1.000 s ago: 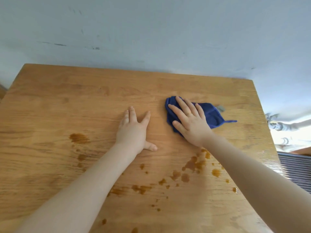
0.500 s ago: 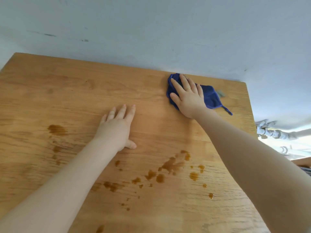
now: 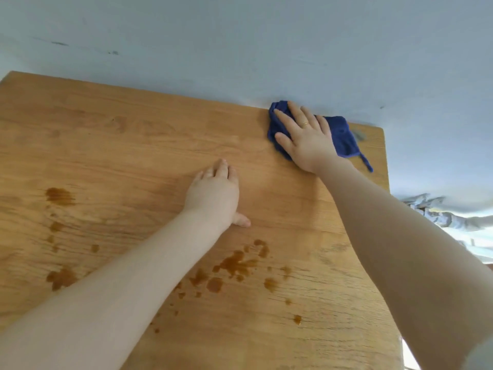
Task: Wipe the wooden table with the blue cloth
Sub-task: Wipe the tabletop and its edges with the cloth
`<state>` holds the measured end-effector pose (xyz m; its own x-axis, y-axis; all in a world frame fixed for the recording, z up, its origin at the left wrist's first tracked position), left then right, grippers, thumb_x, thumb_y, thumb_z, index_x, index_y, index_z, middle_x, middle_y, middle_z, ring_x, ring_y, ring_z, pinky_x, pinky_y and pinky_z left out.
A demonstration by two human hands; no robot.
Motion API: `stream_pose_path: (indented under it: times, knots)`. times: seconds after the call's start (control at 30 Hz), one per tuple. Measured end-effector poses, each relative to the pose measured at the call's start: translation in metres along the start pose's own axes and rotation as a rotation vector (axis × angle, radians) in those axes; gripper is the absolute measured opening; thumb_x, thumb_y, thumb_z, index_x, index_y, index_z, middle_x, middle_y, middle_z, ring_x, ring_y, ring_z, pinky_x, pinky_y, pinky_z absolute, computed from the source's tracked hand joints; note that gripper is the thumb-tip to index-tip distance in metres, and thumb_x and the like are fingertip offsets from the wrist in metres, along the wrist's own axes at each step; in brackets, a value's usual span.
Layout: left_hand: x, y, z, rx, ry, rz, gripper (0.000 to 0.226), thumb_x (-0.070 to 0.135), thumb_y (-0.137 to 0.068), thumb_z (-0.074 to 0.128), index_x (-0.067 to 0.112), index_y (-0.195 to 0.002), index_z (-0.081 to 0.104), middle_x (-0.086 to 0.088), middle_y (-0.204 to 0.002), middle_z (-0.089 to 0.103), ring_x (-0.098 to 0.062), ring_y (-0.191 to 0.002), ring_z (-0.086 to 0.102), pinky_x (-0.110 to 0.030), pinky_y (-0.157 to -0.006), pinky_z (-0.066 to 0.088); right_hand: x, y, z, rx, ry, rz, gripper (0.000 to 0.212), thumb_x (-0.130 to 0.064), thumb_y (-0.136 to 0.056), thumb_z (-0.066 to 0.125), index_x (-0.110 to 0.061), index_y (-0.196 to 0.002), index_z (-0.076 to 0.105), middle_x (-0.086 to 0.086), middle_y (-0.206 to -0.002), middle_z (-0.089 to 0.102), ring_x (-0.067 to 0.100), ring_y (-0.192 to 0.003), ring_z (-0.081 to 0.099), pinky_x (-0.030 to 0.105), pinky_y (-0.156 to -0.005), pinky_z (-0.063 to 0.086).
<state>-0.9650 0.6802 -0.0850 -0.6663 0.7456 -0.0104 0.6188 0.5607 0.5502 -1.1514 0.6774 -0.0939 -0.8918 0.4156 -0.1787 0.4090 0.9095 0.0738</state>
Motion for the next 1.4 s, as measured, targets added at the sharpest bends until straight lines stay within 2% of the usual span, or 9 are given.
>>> stream_pose_path:
  times: [0.3, 0.4, 0.53, 0.7, 0.83, 0.97, 1.13, 1.3, 1.4]
  knots:
    - [-0.001, 0.002, 0.004, -0.074, 0.060, -0.073, 0.113, 0.056, -0.076, 0.064, 0.011, -0.148, -0.010, -0.005, -0.156, -0.019, -0.023, -0.145, -0.006, -0.037, -0.118, 0.012, -0.050, 0.088, 0.007, 0.000, -0.041, -0.399, 0.053, -0.050, -0.090, 0.027, -0.030, -0.137, 0.042, 0.002, -0.151, 0.030, 0.029, -0.136, 0.032, 0.048, -0.108, 0.022]
    - [0.000, 0.000, 0.003, -0.075, 0.022, -0.080, 0.113, 0.056, -0.075, 0.064, 0.010, -0.148, -0.010, -0.007, -0.156, -0.018, -0.025, -0.145, -0.005, -0.037, -0.118, 0.011, -0.019, 0.043, -0.005, 0.040, -0.062, -0.248, 0.058, -0.054, -0.087, 0.021, -0.032, -0.138, 0.039, 0.000, -0.153, 0.026, 0.026, -0.138, 0.027, 0.045, -0.110, 0.016]
    - [-0.003, -0.001, 0.007, -0.065, 0.021, -0.081, 0.115, 0.058, -0.074, 0.064, 0.013, -0.148, -0.011, -0.006, -0.155, -0.019, -0.024, -0.145, -0.005, -0.036, -0.118, 0.008, 0.018, 0.008, -0.005, 0.031, -0.073, -0.007, 0.048, -0.045, -0.096, 0.032, -0.036, -0.143, 0.027, -0.003, -0.157, 0.012, 0.022, -0.142, 0.011, 0.040, -0.113, 0.005]
    - [-0.004, 0.001, 0.009, -0.077, 0.088, -0.092, 0.115, 0.056, -0.074, 0.066, 0.015, -0.148, -0.011, -0.003, -0.155, -0.020, -0.022, -0.145, -0.007, -0.035, -0.118, 0.009, -0.014, 0.073, -0.002, 0.073, -0.102, -0.168, 0.057, -0.050, -0.085, 0.027, -0.031, -0.136, 0.043, 0.004, -0.152, 0.027, 0.028, -0.139, 0.025, 0.047, -0.110, 0.016]
    - [-0.001, 0.003, 0.006, -0.082, 0.096, -0.093, 0.111, 0.054, -0.077, 0.064, 0.014, -0.148, -0.011, -0.003, -0.155, -0.020, -0.022, -0.145, -0.007, -0.036, -0.118, 0.011, -0.021, 0.113, 0.004, 0.000, -0.076, -0.368, 0.051, -0.047, -0.090, 0.029, -0.031, -0.136, 0.043, 0.002, -0.151, 0.030, 0.028, -0.136, 0.031, 0.046, -0.107, 0.022]
    - [0.009, 0.010, 0.003, -0.035, 0.084, -0.046, 0.095, 0.045, -0.084, 0.060, 0.019, -0.149, -0.004, 0.002, -0.155, -0.020, -0.022, -0.145, -0.006, -0.037, -0.117, 0.011, 0.026, 0.063, -0.007, 0.032, -0.081, -0.177, 0.059, -0.053, -0.088, 0.017, -0.033, -0.140, 0.037, -0.001, -0.154, 0.023, 0.026, -0.138, 0.025, 0.042, -0.109, 0.016]
    - [0.034, 0.025, -0.007, 0.128, 0.035, 0.074, 0.084, 0.037, -0.091, 0.053, 0.025, -0.148, -0.008, 0.001, -0.156, -0.017, -0.020, -0.145, -0.004, -0.037, -0.116, -0.003, 0.071, 0.031, -0.011, 0.021, -0.101, 0.074, 0.045, -0.040, -0.098, 0.029, -0.037, -0.143, 0.025, -0.003, -0.157, 0.009, 0.022, -0.142, 0.009, 0.039, -0.113, 0.003]
    - [0.068, 0.029, -0.001, 0.063, 0.042, 0.133, 0.087, 0.059, -0.086, 0.047, 0.021, -0.150, 0.001, -0.004, -0.157, -0.014, -0.022, -0.145, -0.005, -0.041, -0.116, -0.008, 0.046, 0.091, -0.009, 0.102, -0.097, -0.063, 0.052, -0.048, -0.090, 0.024, -0.033, -0.138, 0.039, 0.002, -0.153, 0.024, 0.026, -0.140, 0.021, 0.045, -0.111, 0.014]
    - [0.093, 0.022, -0.001, 0.025, 0.034, 0.172, 0.099, 0.068, -0.078, 0.051, 0.017, -0.149, 0.006, -0.009, -0.157, -0.011, -0.028, -0.145, -0.003, -0.043, -0.117, -0.003, 0.048, 0.103, -0.007, 0.021, -0.133, -0.186, 0.058, -0.052, -0.088, 0.021, -0.032, -0.137, 0.042, 0.002, -0.152, 0.027, 0.028, -0.138, 0.027, 0.047, -0.110, 0.018]
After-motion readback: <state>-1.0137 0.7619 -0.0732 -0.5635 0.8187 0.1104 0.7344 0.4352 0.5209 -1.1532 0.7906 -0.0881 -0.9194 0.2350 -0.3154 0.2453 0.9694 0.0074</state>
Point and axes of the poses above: each hand's wrist, its own y-axis away from the middle knuckle, its own z-axis out of the palm, x = y × z, the point moved 10 cm from there along -y, towards the middle knuckle
